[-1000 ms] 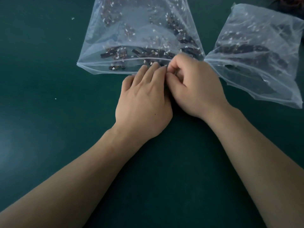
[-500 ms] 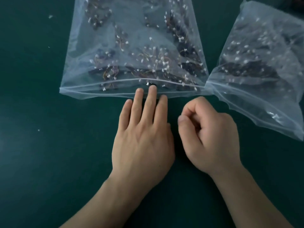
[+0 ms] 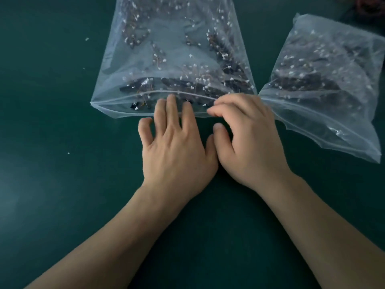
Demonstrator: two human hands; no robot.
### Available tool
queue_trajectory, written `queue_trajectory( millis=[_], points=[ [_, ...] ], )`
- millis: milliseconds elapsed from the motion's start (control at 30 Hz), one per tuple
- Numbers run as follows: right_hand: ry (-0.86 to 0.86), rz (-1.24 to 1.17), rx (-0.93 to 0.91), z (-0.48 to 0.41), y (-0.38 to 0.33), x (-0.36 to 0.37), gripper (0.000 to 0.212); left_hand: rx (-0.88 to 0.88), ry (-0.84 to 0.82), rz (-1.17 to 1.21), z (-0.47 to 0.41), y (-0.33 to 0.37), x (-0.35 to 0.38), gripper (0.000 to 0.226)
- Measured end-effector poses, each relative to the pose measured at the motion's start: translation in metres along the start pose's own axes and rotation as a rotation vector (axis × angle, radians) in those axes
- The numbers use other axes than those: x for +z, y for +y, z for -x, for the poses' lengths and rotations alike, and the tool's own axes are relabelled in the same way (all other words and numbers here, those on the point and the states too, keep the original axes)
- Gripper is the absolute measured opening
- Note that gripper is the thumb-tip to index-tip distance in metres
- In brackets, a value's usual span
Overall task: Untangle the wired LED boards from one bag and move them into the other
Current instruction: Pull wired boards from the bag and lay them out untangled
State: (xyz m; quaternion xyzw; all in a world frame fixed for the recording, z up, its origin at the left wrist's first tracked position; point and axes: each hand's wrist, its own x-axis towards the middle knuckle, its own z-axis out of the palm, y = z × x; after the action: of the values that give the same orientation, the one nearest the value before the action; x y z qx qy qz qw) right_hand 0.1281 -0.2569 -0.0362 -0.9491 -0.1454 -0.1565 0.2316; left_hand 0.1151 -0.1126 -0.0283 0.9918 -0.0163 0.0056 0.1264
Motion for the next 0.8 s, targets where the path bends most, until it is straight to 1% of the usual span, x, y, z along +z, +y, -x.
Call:
queue_trajectory(
  millis=[67, 133, 233, 400, 567, 600, 700, 800],
  points=[
    [-0.033, 0.009, 0.0, -0.002, -0.002, 0.001, 0.033, -0.01, -0.019, 0.017, -0.003, -0.004, 0.001, 0.076],
    [-0.068, 0.01, 0.011, -0.001, -0.002, 0.0, 0.038, 0.017, -0.023, 0.034, -0.007, -0.008, 0.002, 0.077],
    [-0.121, 0.004, 0.027, 0.0, -0.001, 0.0, 0.044, 0.056, 0.02, 0.026, -0.012, -0.008, 0.0, 0.079],
    [-0.13, 0.086, 0.078, -0.001, -0.004, 0.004, 0.048, 0.024, 0.091, -0.005, -0.012, -0.01, -0.002, 0.078],
    [-0.163, 0.141, 0.126, -0.008, -0.009, 0.004, 0.061, 0.039, 0.095, 0.042, -0.017, -0.017, 0.002, 0.09],
    [-0.164, 0.143, 0.133, -0.008, -0.01, 0.004, 0.062, 0.066, 0.084, 0.059, -0.019, -0.018, 0.003, 0.087],
    [-0.159, 0.111, 0.142, -0.007, -0.009, 0.004, 0.062, 0.142, 0.05, 0.046, -0.019, -0.02, 0.001, 0.071],
    [-0.135, 0.079, 0.1, -0.003, -0.005, 0.003, 0.05, 0.142, 0.07, 0.069, -0.015, -0.019, -0.001, 0.059]
  ],
)
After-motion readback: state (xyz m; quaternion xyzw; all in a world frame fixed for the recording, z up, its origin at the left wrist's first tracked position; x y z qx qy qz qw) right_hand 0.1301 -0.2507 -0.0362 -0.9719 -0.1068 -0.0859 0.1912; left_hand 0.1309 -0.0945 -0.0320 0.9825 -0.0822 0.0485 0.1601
